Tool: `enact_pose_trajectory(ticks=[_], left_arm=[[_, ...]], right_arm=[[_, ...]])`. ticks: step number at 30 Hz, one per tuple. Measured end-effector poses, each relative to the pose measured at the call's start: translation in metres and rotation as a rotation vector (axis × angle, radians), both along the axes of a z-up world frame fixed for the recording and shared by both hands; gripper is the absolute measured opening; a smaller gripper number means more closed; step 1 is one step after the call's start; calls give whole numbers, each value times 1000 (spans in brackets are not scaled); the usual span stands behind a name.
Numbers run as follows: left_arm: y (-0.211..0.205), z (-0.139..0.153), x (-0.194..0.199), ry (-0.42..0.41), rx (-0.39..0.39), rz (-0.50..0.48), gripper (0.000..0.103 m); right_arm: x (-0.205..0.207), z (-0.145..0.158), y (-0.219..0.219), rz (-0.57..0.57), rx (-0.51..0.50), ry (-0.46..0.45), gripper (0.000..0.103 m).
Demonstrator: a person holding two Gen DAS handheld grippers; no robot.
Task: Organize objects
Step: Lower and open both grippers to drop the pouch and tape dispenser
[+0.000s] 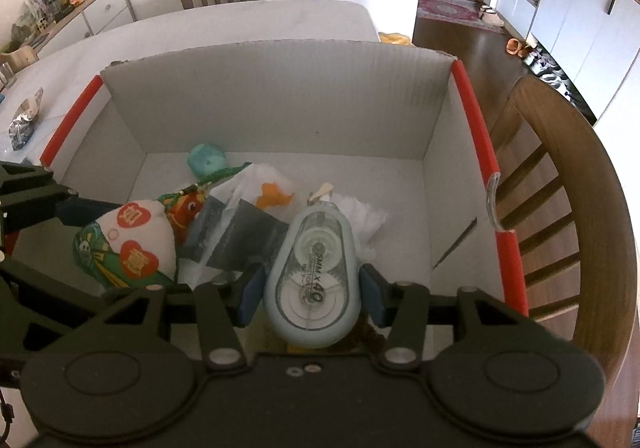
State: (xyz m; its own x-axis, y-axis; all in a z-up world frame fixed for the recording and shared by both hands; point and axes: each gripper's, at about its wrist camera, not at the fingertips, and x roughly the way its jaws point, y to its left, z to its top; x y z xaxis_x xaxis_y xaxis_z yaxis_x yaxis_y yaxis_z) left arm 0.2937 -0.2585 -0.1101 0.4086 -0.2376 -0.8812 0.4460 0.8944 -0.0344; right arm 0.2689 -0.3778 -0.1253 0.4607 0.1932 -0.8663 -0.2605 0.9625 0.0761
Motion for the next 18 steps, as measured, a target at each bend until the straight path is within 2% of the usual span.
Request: enact_pose_trajectory(ticks=[7, 10, 12, 18], left_arm=[[3, 5, -4, -6, -36, 7, 76], [5, 9, -7, -18, -51, 12, 78], [6, 13, -8, -30, -64, 12, 80], [13, 28, -16, -68, -97, 29, 81]], right_arm=[[-1, 9, -7, -13, 16, -20, 54], [-3, 19, -11, -18, 34, -39, 56], [-6, 26, -14, -23, 49, -57, 61], [-17, 49, -25, -24, 86, -105, 63]])
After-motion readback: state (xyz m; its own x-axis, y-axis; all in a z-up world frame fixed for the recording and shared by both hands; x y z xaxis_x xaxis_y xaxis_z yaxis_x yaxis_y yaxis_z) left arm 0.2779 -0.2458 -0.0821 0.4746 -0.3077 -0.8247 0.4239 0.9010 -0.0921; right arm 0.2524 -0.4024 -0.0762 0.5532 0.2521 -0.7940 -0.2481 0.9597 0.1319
